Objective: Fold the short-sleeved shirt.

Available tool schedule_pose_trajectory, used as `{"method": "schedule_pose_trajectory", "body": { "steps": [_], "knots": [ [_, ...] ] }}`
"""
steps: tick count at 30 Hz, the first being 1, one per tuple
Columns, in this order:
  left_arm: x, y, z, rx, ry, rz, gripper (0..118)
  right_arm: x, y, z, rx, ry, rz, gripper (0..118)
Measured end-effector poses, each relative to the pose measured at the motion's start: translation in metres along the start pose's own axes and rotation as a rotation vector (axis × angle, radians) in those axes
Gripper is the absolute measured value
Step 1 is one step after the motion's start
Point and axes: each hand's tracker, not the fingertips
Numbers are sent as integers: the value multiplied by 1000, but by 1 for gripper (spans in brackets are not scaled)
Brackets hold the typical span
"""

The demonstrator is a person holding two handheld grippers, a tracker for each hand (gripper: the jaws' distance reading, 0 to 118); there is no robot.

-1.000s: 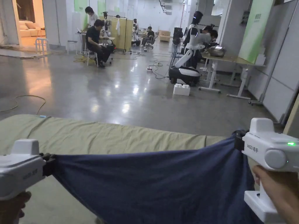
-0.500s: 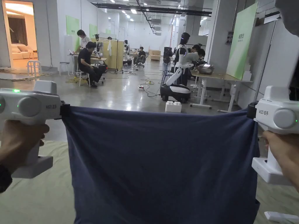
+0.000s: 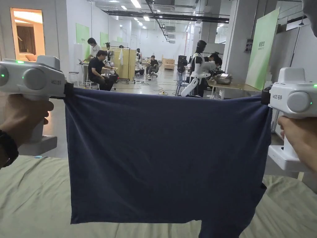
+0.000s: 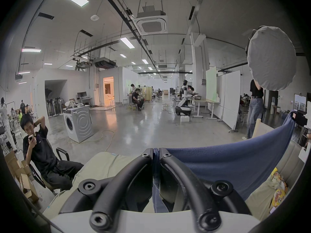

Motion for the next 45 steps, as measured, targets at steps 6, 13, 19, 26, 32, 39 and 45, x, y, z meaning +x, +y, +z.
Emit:
{"method": "schedule_pose_trajectory", "body": {
  "steps": [6, 13, 19, 26, 32, 39, 45],
  "knots": [
    [-28, -16, -23, -1, 12, -20, 6, -9, -18, -5, -7, 8, 34, 5],
    [-33, -88, -22, -73, -1, -6, 6, -22, -79, 22, -77, 26, 66, 5],
    [-38, -158, 11, -120, -23, 40, 6, -19, -138, 58, -138, 65, 82, 5],
    [-44, -219, 82, -111, -45, 77, 6, -16, -174, 140, -131, 91, 126, 5],
    [-49, -266, 146, -124, -47, 85, 6, -11, -207, 209, -166, 112, 128, 5],
    [-57, -347, 205, -237, -48, 62, 6, -14, -271, 283, -293, 136, 141, 5],
    [-65, -423, 227, -418, -61, 31, 6, -17, -341, 333, -480, 173, 148, 5]
  ]
}}
